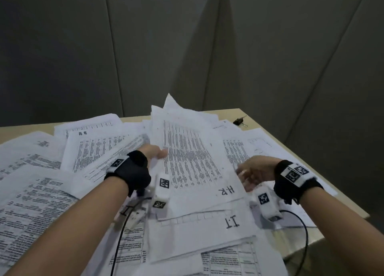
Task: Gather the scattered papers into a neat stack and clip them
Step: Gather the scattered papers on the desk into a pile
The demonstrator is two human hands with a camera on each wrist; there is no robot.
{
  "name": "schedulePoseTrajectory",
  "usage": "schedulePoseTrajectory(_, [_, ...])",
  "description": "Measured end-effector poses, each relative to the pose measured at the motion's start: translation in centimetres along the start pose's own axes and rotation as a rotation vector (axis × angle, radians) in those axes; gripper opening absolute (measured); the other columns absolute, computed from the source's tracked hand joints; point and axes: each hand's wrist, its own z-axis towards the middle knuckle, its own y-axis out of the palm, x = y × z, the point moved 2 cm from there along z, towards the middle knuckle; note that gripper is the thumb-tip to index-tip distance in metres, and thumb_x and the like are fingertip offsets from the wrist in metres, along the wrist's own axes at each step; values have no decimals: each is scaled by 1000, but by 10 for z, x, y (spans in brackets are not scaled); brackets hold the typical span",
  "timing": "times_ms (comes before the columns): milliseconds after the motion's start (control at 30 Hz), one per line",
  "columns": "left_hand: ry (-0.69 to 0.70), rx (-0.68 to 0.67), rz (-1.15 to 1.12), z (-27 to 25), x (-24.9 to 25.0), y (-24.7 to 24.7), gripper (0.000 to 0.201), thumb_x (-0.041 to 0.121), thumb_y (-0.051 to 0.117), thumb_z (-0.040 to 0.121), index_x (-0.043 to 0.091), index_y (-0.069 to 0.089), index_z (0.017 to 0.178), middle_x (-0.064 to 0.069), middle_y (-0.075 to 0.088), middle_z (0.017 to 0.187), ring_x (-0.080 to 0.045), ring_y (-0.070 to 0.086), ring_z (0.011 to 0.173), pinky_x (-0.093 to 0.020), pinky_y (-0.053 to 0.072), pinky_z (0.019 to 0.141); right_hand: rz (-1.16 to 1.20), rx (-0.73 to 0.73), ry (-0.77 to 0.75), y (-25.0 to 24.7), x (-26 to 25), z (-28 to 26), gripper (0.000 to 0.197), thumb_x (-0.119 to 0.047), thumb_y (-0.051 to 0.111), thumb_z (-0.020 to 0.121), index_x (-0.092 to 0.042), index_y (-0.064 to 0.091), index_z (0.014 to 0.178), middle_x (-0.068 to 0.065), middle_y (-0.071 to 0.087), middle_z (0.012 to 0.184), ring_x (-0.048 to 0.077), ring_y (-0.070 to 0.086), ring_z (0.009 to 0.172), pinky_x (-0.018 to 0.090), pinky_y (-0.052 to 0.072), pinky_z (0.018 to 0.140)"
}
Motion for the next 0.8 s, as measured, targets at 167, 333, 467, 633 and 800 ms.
schedulePoseTrajectory(167, [69, 5, 235, 5, 6, 13, 73, 7, 67, 84, -5, 26, 143, -22, 42, 142, -34, 44, 128, -37, 36, 108, 101, 62, -51, 12, -6, -1, 29, -31, 50, 94, -6, 46, 80, 8, 45, 63, 18, 45, 48, 25, 43, 45])
schedulePoseTrajectory(333, [142, 111, 515, 1, 11, -24, 63, 24, 75, 78, -3, 48, 127, -16, 55, 130, -33, 51, 118, -36, 41, 97, 17, 52, -121, 36, -16, 3, 25, -15, 62, 88, -8, 45, 70, 7, 47, 60, 16, 50, 44, 23, 45, 43])
schedulePoseTrajectory(467, [100, 203, 675, 9, 5, -72, 56, 31, 72, 80, -4, 54, 120, -17, 58, 123, -32, 55, 112, -31, 42, 85, -31, 73, -132, 52, -26, 3, 16, -15, 62, 88, -2, 54, 82, 10, 51, 67, 20, 55, 52, 30, 52, 52])
schedulePoseTrajectory(633, [-1, 258, 703, 22, -11, -114, 58, 33, 69, 83, -5, 52, 124, -18, 55, 129, -33, 51, 119, -35, 40, 100, -36, 145, -117, 61, -40, 7, 35, -9, 64, 85, -3, 46, 113, 18, 55, 89, 21, 53, 59, 37, 54, 61])
schedulePoseTrajectory(800, [33, 218, 619, 41, -21, -136, 54, 32, 77, 74, 0, 61, 115, -16, 63, 118, -34, 58, 107, -42, 44, 101, -241, 316, -111, 64, -44, 24, 26, -18, 71, 80, -6, 48, 78, 4, 52, 65, 13, 47, 51, 23, 43, 48])
